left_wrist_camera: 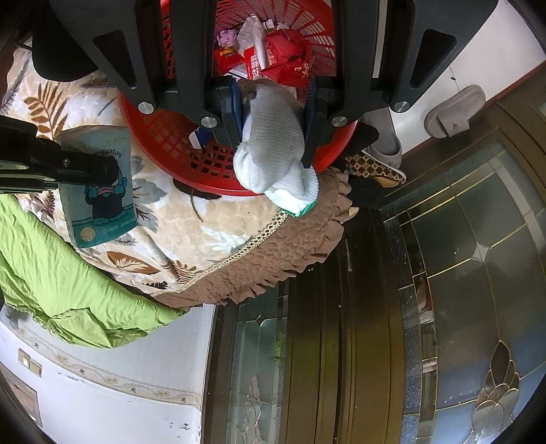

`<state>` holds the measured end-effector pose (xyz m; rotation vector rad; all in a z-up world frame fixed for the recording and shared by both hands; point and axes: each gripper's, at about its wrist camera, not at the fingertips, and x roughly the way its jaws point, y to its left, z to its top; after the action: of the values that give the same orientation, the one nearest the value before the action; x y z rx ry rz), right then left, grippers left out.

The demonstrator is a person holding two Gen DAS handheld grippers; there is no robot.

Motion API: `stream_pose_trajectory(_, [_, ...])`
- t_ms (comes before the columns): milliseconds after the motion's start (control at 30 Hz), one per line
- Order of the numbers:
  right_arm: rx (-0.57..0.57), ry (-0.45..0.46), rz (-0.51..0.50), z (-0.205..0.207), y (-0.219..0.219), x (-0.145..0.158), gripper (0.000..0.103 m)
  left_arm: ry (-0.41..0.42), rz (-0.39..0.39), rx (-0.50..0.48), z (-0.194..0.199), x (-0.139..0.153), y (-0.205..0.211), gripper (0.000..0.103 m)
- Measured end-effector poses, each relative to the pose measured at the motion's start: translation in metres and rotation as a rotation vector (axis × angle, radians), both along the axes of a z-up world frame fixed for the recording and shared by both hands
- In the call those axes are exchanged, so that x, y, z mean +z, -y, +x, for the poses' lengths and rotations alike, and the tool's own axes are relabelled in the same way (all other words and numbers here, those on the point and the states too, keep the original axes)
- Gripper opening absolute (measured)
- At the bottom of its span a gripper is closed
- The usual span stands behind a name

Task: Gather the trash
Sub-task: 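Open both tools over the red basket to drop cloth and packet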

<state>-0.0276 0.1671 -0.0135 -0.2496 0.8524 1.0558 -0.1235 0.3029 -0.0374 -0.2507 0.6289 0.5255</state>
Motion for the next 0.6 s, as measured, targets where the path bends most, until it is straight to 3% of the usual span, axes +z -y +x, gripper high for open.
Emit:
stream_pose_trajectory(467, [0.025,-0.016,-0.018,-0.003,-0.017,-0.008,0.017,0.001,-0.020,0.015,-0.001,-0.002,-0.003,0.028])
stream_pose_trajectory(533, [0.024,-0.024,-0.021,-0.002,-0.017,-0.010,0.017,-0.005,-0.032,0.033,-0.001,-0.003,-0.005,0.037])
stream_pose_trajectory(600, [0.023,-0.034,-0.024,0.000,-0.016,-0.011,0.028,-0.006,-0.044,0.051,-0.004,-0.004,-0.008,0.043])
